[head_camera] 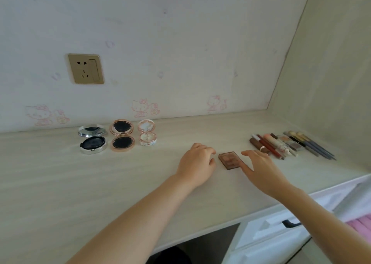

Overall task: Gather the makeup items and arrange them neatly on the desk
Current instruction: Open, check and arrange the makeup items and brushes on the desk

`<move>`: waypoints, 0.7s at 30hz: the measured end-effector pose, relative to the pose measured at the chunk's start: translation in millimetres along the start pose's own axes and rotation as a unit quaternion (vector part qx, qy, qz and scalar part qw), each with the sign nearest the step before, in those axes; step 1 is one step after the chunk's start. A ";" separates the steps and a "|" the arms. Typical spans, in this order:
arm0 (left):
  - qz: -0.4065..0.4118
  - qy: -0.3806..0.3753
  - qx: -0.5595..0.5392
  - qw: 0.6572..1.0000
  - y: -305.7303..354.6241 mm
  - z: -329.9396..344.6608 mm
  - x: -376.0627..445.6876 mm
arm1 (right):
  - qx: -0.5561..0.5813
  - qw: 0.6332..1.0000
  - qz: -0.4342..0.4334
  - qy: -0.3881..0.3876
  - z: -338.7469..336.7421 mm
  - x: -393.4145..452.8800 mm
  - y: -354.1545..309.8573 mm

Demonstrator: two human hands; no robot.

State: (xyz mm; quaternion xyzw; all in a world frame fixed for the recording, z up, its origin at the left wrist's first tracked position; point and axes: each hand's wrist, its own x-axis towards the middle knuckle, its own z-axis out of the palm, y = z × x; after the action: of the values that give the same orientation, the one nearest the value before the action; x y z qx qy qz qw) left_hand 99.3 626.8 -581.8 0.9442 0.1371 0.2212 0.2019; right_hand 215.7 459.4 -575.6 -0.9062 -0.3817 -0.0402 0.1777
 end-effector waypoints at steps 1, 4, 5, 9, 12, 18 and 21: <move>-0.006 -0.013 0.002 1.000 3.2 3.1 4.5 | 0.001 1.000 0.012 -0.006 1.6 0.9 4.8; -0.044 -0.057 0.010 0.997 9.5 14.2 13.6 | 0.012 0.999 0.035 -0.020 5.1 5.7 12.0; -0.057 -0.068 0.014 0.996 10.7 17.6 15.3 | 0.012 0.999 0.037 -0.022 6.3 7.7 12.7; -0.083 -0.072 0.026 0.994 13.0 28.0 18.8 | 0.023 0.998 0.060 -0.026 13.2 16.6 10.8; -0.077 -0.071 0.033 0.994 14.2 33.0 21.2 | 0.026 0.998 0.045 -0.023 18.6 23.4 10.9; -0.089 -0.061 0.000 0.994 16.5 35.6 23.7 | 0.032 0.999 0.027 -0.014 17.8 23.7 -0.3; -0.099 -0.049 -0.053 0.992 17.7 35.4 21.8 | 0.080 0.995 0.058 -0.011 17.8 23.1 -2.8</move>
State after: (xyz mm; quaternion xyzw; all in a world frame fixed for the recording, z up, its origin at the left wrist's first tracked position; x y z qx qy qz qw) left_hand 137.9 607.4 -595.2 0.9236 0.2082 0.1605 0.2789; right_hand 228.9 483.1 -586.6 -0.9101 -0.3323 0.0106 0.2475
